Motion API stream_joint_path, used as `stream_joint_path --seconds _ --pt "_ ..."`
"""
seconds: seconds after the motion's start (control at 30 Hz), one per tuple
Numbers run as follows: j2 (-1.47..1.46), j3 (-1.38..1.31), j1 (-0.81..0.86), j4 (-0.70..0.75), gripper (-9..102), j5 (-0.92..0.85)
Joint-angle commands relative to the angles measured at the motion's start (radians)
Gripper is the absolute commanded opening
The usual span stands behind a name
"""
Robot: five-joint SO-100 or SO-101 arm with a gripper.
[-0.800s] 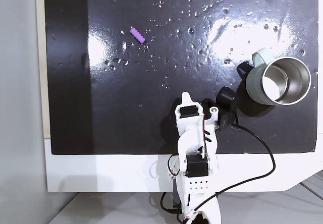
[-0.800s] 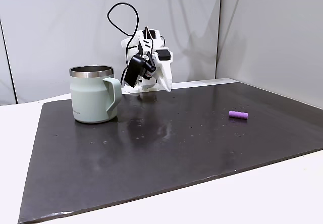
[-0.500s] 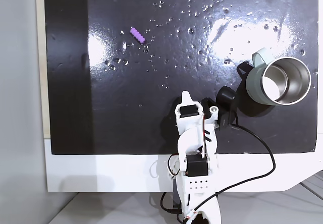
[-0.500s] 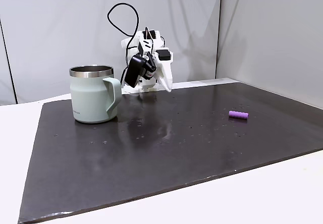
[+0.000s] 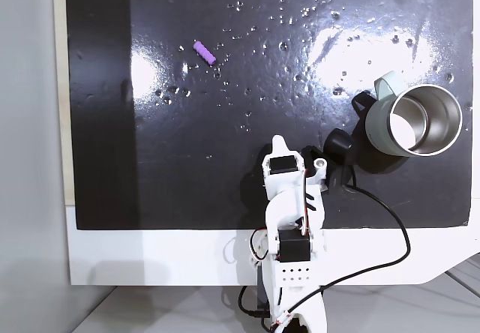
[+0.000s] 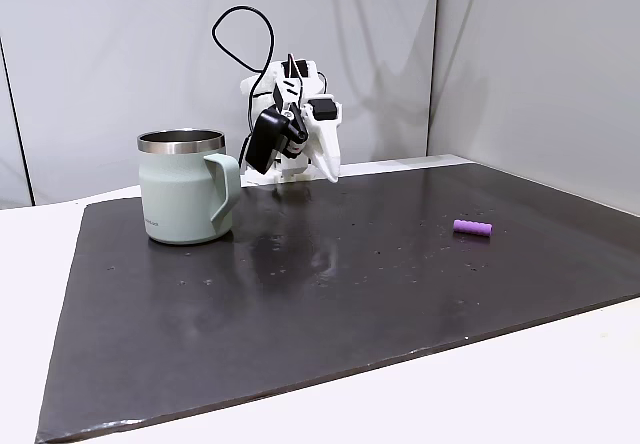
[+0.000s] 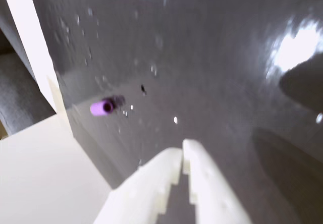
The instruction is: Grasp a pengrip and put it in the cup.
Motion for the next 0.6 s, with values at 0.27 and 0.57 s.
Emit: stream_joint_path --seconds 0.27,0.57 --pt "-0.104 -0.321 -0.048 0.041 0 -0.503" --pt "-0.749 -0.821 -0.127 0.067 1 -0.796"
